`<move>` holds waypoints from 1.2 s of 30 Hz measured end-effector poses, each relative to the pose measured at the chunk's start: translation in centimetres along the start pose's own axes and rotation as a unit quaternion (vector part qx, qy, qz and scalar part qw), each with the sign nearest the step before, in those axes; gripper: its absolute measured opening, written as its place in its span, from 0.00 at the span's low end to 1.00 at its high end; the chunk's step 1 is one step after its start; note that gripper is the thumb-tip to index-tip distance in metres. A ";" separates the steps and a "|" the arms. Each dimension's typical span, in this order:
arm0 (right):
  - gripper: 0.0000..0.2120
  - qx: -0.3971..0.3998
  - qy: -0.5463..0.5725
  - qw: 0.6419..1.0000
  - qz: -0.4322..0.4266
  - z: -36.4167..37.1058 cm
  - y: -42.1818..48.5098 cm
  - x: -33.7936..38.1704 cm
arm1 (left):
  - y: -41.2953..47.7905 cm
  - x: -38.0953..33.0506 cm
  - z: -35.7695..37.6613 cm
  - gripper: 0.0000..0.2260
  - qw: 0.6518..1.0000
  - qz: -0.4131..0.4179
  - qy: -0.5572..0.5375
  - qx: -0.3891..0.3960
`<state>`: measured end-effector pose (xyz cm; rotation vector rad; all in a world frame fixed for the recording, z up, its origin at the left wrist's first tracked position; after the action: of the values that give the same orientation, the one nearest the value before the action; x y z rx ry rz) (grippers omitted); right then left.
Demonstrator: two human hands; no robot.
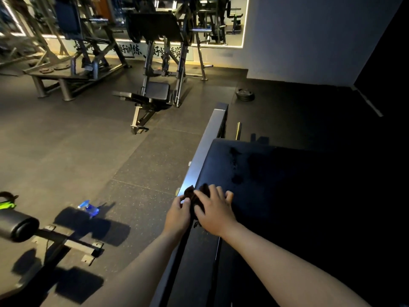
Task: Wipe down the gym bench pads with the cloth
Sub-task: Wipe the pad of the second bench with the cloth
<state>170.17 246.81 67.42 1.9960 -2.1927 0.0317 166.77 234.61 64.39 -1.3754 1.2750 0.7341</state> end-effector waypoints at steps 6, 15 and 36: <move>0.13 0.089 -0.047 0.984 -0.145 0.4 7.5 1.2 | 3.8 0.3 0.5 0.14 0.997 -0.038 -0.042 -0.047; 0.12 0.124 -0.093 0.987 -0.034 0.2 21.5 -6.7 | 8.5 -1.8 4.3 0.14 0.997 -0.065 -0.011 -0.032; 0.13 0.115 -0.080 0.989 -0.043 0.2 27.3 -11.2 | 8.0 -2.1 4.3 0.10 0.982 -0.045 0.069 -0.168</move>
<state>144.09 260.56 68.38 2.2893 -2.2875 0.1207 159.63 240.43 62.97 -1.7737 1.2230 0.8291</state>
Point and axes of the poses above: each hand's wrist, its own y-axis towards the middle knuckle, its own z-axis out of the palm, x = y × z, the point moved 6 cm from there along y, towards the middle knuckle, and after that the axes turned 7 degrees about -y, right-handed, at the moved point
